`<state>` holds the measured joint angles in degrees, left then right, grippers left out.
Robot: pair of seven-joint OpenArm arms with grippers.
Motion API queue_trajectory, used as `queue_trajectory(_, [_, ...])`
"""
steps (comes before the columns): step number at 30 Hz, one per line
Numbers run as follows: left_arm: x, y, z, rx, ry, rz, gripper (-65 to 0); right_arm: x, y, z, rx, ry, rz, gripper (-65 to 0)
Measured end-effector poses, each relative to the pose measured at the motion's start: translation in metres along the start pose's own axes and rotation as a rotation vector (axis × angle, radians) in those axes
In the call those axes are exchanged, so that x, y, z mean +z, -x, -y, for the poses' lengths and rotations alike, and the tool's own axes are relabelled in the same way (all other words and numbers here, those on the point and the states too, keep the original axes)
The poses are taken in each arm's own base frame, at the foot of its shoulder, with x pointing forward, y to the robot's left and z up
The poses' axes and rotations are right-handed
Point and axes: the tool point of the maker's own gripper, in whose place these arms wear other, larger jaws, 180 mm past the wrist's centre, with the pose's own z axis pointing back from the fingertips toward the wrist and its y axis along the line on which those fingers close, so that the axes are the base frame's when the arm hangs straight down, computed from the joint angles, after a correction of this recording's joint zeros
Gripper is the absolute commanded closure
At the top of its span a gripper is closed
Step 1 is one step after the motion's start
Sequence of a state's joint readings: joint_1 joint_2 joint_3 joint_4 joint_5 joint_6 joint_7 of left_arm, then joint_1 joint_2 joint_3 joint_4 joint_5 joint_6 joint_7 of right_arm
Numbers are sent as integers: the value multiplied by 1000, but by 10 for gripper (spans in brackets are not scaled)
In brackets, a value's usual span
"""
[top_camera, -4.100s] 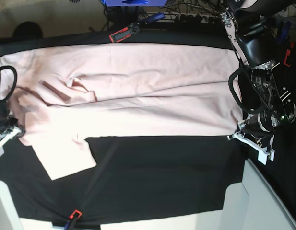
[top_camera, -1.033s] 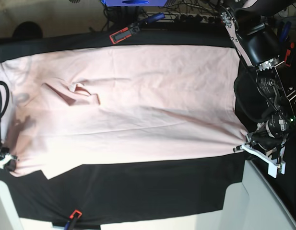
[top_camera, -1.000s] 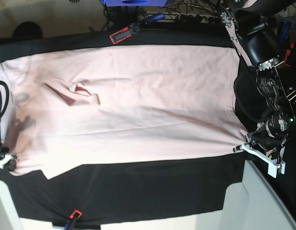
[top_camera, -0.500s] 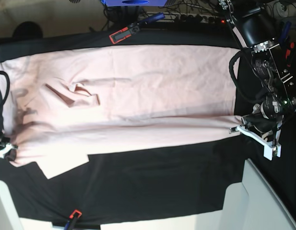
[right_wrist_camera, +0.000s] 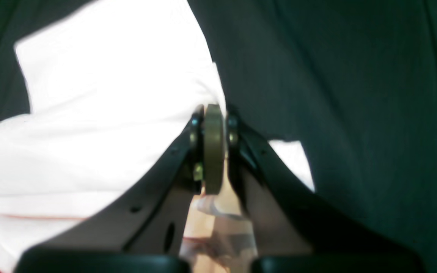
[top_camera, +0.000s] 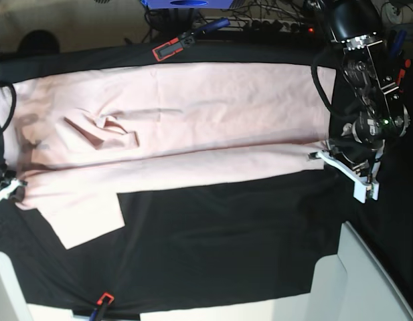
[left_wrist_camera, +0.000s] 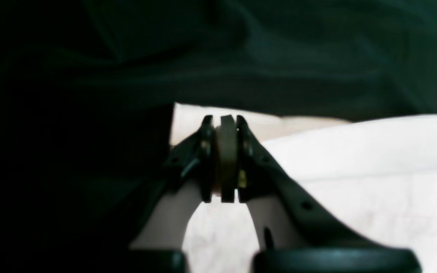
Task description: Fold the T-shirt properly
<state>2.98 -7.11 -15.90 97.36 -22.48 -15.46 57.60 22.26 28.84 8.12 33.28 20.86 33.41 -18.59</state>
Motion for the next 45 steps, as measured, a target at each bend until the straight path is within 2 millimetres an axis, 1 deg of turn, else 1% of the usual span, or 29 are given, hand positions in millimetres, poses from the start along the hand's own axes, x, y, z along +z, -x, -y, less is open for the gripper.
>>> queue_trajectory(1, [1, 0, 4, -6, 8, 3, 0, 0, 3, 0, -2, 0, -3, 0])
queue_trajectory(3, [1, -1, 6, -9, 12, 4, 0, 1, 9, 1, -4, 1, -13, 0])
queue_trajectory(5, [2, 5, 4, -10, 8, -6, 0, 2, 18, 2, -8, 3, -25, 0])
queue_trajectory(8, [2, 21, 1, -7, 0, -47, 0, 4, 33, 3, -12, 5, -52, 0])
queue_trajectory(9, [2, 21, 1, -7, 1, -50, 0, 4, 36, 3, -13, 5, -58, 0])
queue_trajectory(12, [2, 19, -1, -9, 1, -38, 0, 5, 41, 4, -15, 7, -65, 0])
queue_trajectory(15, [5, 30, -7, -22, -11, -71, 0, 6, 43, 6, -28, 11, -67, 0])
queue_trajectory(17, [3, 35, -8, -16, -13, -85, 0, 11, 47, 12, -68, 19, -66, 0])
queue_trajectory(20, [-1, 44, -12, -12, -9, -114, 0, 20, 52, 18, -56, 37, -85, 0])
queue_trajectory(23, [-1, 50, -15, -13, -15, -131, 0, 24, 51, 17, -33, 38, -76, 0])
queue_trajectory(27, [-1, 50, -16, -14, -17, -132, 0, 24, 52, 15, -30, 35, -78, 0])
queue_trajectory(31, [0, 57, -19, -27, -31, -149, 0, 27, 70, 16, -35, 36, -111, 0])
queue_trajectory(34, [-3, 65, -27, -62, -81, -179, 0, 27, 72, 16, -37, 39, -115, -6])
queue_trajectory(35, [-4, 69, -28, -68, -94, -195, 0, 27, 70, 16, -37, 39, -111, -20])
queue_trajectory(36, [-4, 73, -28, -76, -105, -205, -2, 26, 70, 16, -37, 38, -116, -51])
queue_trajectory(37, [-4, 74, -28, -78, -107, -209, -27, 27, 72, 15, -39, 38, -134, -102])
queue_trajectory(38, [-4, 74, -28, -79, -107, -209, -60, 27, 74, 15, -41, 40, -156, -161])
queue_trajectory(41, [-4, 71, -27, -74, -101, -199, -202, 31, 82, 21, -71, 56, -198, -342])
queue_trajectory(43, [-4, 71, -27, -72, -99, -200, -267, 36, 81, 29, -114, 72, -188, -466])
queue_trajectory(45, [-4, 73, -27, -72, -100, -202, -297, 40, 79, 35, -172, 86, -171, -546])
